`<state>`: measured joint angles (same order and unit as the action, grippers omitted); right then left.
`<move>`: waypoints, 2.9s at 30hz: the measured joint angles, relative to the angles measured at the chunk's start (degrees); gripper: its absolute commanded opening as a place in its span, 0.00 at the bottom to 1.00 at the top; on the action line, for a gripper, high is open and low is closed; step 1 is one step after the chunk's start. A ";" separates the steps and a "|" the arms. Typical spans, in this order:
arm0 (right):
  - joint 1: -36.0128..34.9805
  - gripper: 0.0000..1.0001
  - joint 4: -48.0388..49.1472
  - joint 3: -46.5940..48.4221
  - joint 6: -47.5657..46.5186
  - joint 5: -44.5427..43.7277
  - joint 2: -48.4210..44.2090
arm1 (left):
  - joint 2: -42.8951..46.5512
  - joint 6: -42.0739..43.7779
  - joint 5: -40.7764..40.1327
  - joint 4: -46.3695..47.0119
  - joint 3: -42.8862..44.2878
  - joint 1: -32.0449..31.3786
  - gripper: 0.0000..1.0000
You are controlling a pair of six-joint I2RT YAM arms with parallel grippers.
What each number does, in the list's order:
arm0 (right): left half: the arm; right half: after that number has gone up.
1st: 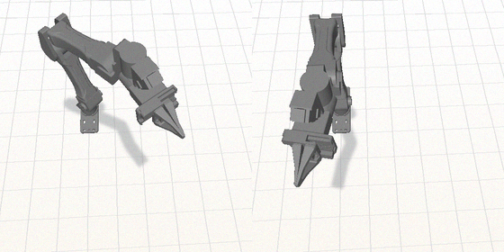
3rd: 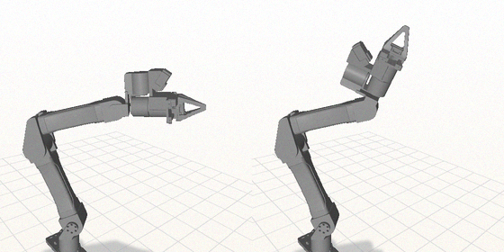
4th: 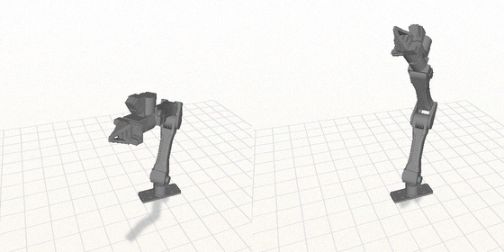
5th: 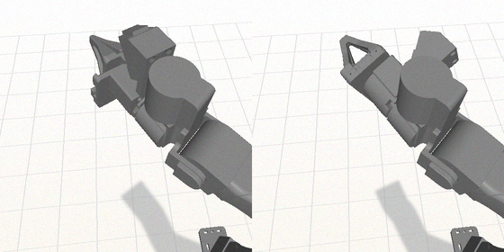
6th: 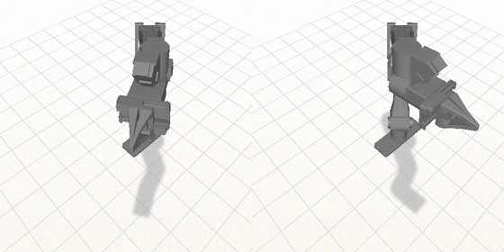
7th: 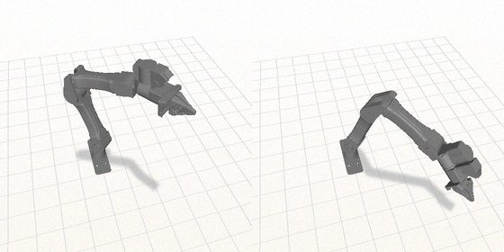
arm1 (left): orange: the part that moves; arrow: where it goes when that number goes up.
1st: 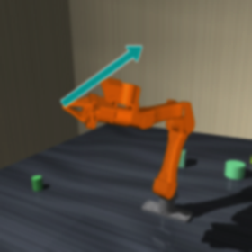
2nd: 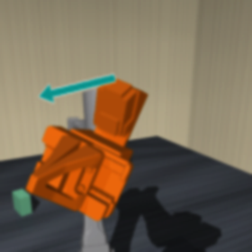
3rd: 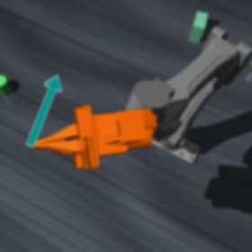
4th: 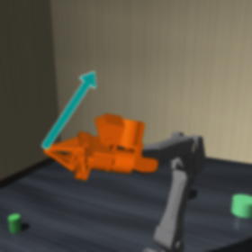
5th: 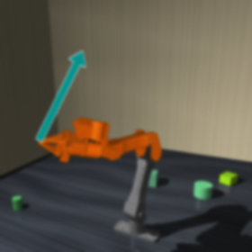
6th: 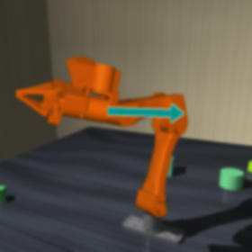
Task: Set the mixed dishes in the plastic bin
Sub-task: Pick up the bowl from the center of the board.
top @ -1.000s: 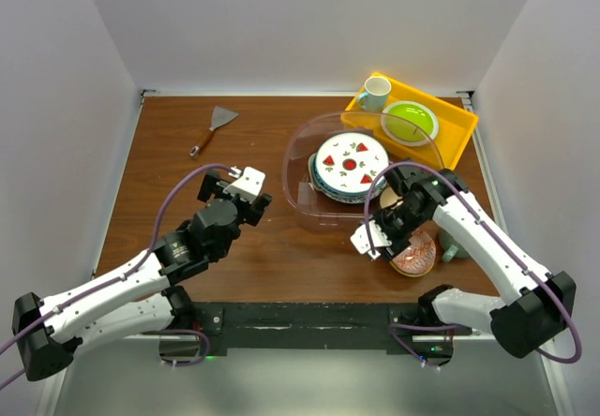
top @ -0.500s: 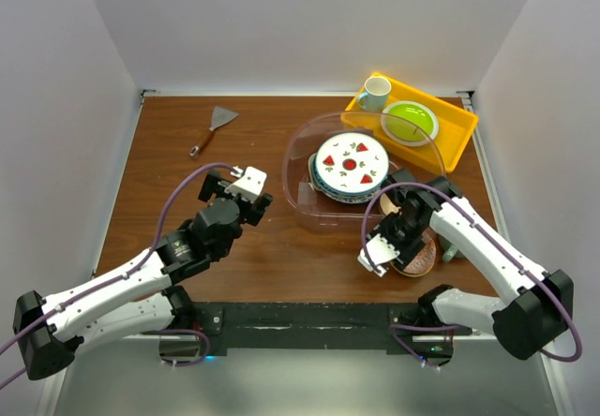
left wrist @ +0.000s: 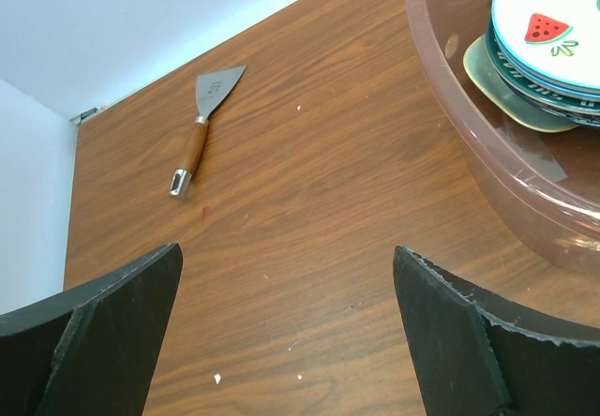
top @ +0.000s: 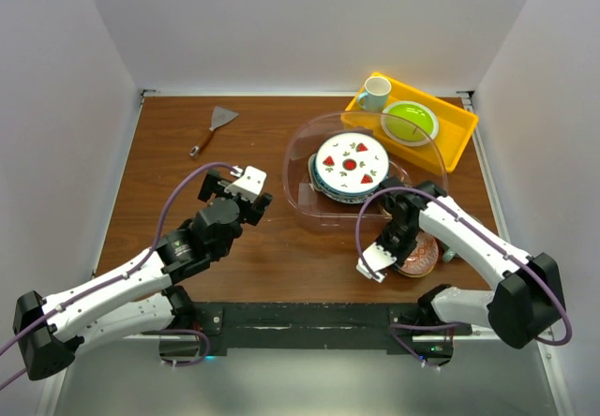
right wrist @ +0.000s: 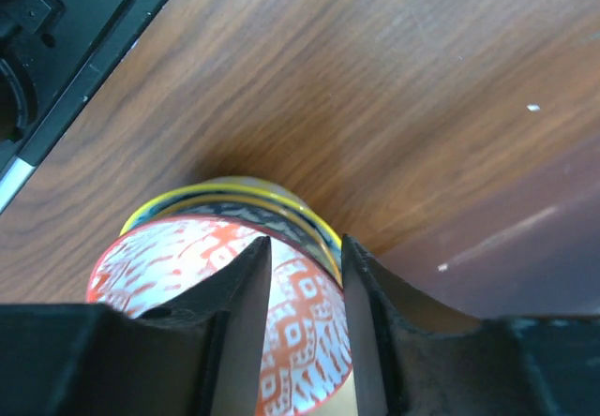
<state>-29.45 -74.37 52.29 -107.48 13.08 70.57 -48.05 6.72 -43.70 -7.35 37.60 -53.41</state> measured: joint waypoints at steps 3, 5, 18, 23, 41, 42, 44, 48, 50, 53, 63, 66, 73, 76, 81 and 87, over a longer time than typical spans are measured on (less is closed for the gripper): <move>-0.17 0.27 0.72 -0.87 -0.37 -0.15 0.83 | -0.02 0.00 0.02 0.00 0.00 0.04 1.00; -0.17 0.25 1.16 -1.14 -0.57 -0.33 1.07 | 0.00 0.00 0.02 0.00 0.00 0.04 1.00; -0.13 0.11 0.94 -0.76 -0.44 -0.07 1.18 | 0.00 0.00 0.02 0.00 0.00 0.07 1.00; 0.17 0.08 -0.39 1.31 0.31 1.05 1.31 | 0.00 0.00 0.02 0.00 -0.02 0.07 1.00; 0.26 0.00 -1.60 7.45 5.73 11.56 3.10 | 0.00 0.00 0.04 0.00 0.00 0.15 1.00; 0.26 0.00 -1.60 7.85 6.03 12.31 3.32 | 0.00 0.00 0.04 0.00 0.00 0.17 1.00; 0.26 0.00 -1.53 8.13 6.40 13.29 3.37 | 0.00 0.00 0.04 0.00 0.00 0.17 1.00; 0.26 0.00 -1.99 8.74 7.26 14.38 3.37 | 0.00 0.00 0.07 0.00 0.00 0.26 1.00; 0.26 0.00 -2.43 9.33 7.54 15.19 3.41 | 0.00 -0.02 0.11 0.00 -0.02 0.35 1.00; 0.26 0.00 -2.78 10.88 7.67 16.59 3.45 | 0.00 0.00 0.22 0.00 0.00 0.44 1.00; 0.26 0.00 -2.38 16.17 8.11 22.38 3.50 | 0.00 -0.02 0.28 0.00 0.00 0.52 1.00; 0.26 0.00 -2.38 16.57 8.94 24.06 3.10 | 0.00 -0.02 0.28 0.00 -0.02 0.52 1.00; 0.22 0.00 -2.60 19.26 12.09 29.75 2.43 | 0.00 0.00 0.31 0.00 -0.02 0.52 1.00; 0.22 0.00 -2.67 21.46 14.25 32.79 2.43 | 0.00 -0.02 0.42 0.00 -0.02 0.52 1.00; 0.22 0.00 -2.86 27.17 18.73 38.18 2.56 | 0.00 -0.02 0.44 0.00 -0.02 0.52 1.00; 0.79 0.00 -2.73 34.10 26.21 43.41 4.31 | 0.02 -0.02 0.48 0.00 0.00 0.52 1.00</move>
<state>-28.67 -77.10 86.39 -81.28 56.49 74.87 -48.03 6.70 -43.22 -7.35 37.60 -52.88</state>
